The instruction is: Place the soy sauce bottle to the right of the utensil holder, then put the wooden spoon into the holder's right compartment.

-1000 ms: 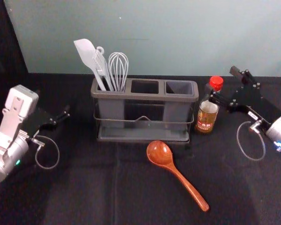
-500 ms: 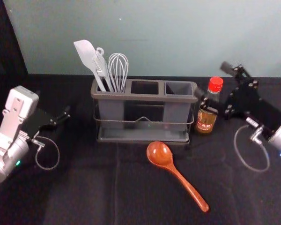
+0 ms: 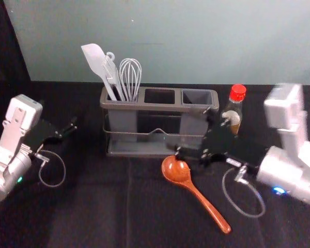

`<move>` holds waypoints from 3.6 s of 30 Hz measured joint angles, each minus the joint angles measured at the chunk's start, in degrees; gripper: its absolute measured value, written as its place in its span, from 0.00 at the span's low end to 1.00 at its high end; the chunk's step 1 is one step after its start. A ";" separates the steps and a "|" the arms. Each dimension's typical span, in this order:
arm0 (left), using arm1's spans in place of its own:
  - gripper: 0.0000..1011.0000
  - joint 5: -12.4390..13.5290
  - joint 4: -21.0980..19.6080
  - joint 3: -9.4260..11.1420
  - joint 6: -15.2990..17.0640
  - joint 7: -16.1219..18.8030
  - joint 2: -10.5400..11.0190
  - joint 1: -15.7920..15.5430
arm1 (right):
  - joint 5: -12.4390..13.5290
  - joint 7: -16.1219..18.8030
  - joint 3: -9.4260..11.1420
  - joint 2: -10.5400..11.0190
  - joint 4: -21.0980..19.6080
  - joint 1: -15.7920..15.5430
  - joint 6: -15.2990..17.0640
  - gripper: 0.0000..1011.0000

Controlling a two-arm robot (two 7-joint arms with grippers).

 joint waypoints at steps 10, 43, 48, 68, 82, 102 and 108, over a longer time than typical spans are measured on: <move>0.99 0.00 0.00 0.00 0.00 0.00 0.00 0.00 | -3.76 -7.60 -6.72 -2.70 -1.67 4.94 24.17 0.99; 0.99 0.00 0.00 0.00 0.00 0.00 0.00 0.00 | -9.57 -12.25 -8.87 -11.19 8.70 9.70 42.48 0.99; 0.99 0.00 0.00 0.00 0.00 0.00 0.00 0.00 | -10.31 -12.00 -8.70 -11.69 9.41 9.90 42.49 0.99; 0.99 0.00 0.00 0.00 0.00 0.00 0.00 0.00 | -13.76 -10.67 -8.94 -13.81 12.50 10.86 41.25 0.99; 0.99 0.00 0.00 0.00 0.00 0.00 0.00 0.00 | -15.94 -10.15 -8.65 -15.46 14.44 10.97 40.38 0.99; 0.99 0.00 0.00 0.00 0.00 0.00 0.00 0.00 | -15.83 -10.19 -8.74 -15.32 14.23 10.94 40.46 0.91; 0.99 0.00 0.00 0.00 0.00 0.00 0.00 0.00 | -15.79 -10.23 -8.75 -15.29 14.20 10.94 40.50 0.83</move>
